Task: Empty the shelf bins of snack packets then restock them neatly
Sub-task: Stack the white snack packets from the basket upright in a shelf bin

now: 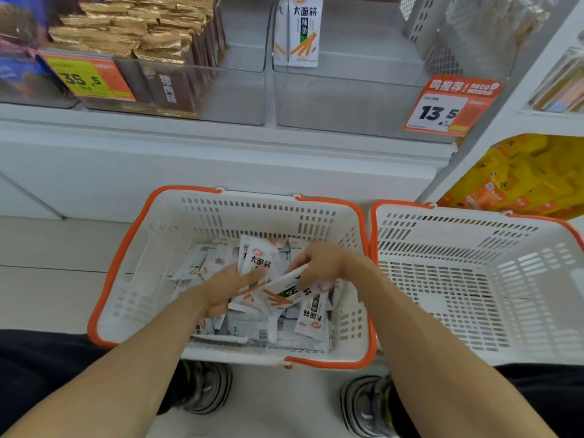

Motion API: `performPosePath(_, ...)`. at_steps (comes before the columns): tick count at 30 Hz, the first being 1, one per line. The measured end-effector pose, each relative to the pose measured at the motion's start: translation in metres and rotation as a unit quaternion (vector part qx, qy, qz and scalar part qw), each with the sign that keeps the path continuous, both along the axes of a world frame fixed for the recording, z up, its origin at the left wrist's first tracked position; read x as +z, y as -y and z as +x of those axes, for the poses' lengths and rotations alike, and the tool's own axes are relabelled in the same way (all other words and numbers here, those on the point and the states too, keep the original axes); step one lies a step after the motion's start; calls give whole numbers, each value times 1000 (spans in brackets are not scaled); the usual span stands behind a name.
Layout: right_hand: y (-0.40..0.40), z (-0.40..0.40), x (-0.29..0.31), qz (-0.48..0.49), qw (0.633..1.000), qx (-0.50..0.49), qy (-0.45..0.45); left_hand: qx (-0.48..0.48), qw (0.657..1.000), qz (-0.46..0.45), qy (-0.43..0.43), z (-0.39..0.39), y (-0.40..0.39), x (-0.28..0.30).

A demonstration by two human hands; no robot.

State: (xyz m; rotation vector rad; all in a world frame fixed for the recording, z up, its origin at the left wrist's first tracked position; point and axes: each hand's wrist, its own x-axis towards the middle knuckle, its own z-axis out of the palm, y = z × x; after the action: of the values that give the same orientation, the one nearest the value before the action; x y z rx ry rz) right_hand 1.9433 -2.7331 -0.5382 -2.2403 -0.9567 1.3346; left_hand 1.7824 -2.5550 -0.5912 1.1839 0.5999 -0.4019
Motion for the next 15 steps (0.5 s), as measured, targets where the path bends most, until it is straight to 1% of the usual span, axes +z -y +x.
performPosePath(1, -3, -3, -4, 21, 999, -19, 22, -53, 998, 25, 5, 0, 6, 1)
performPosePath(3, -5, -9, -16, 92, 988, -119, 26, -111, 992, 63, -4, 0, 19, 1)
performPosePath(5, 2, -10, -32, 120, 968, -220, 15, -103, 991, 89, -14, -1, 27, -3)
performPosePath(6, 6, -8, -39, 108, 964, -242, 21, -89, 992, 92, -21, -1, 27, -6)
performPosePath(7, 13, -7, -45, 75, 966, -243, 42, -76, 993, 89, -27, -3, 26, -10)
performPosePath(10, 29, -11, -59, -53, 978, -165, 115, -41, 991, 108, -62, -8, 20, -22)
performPosePath(12, 34, -25, -69, -78, 982, -133, 113, -18, 992, 88, -86, -11, 18, -28)
performPosePath(14, 37, -41, -76, -86, 982, -132, 102, -8, 992, 50, -112, -12, 20, -31)
performPosePath(15, 37, -47, -81, -88, 981, -135, 112, -9, 992, 45, -120, -12, 22, -32)
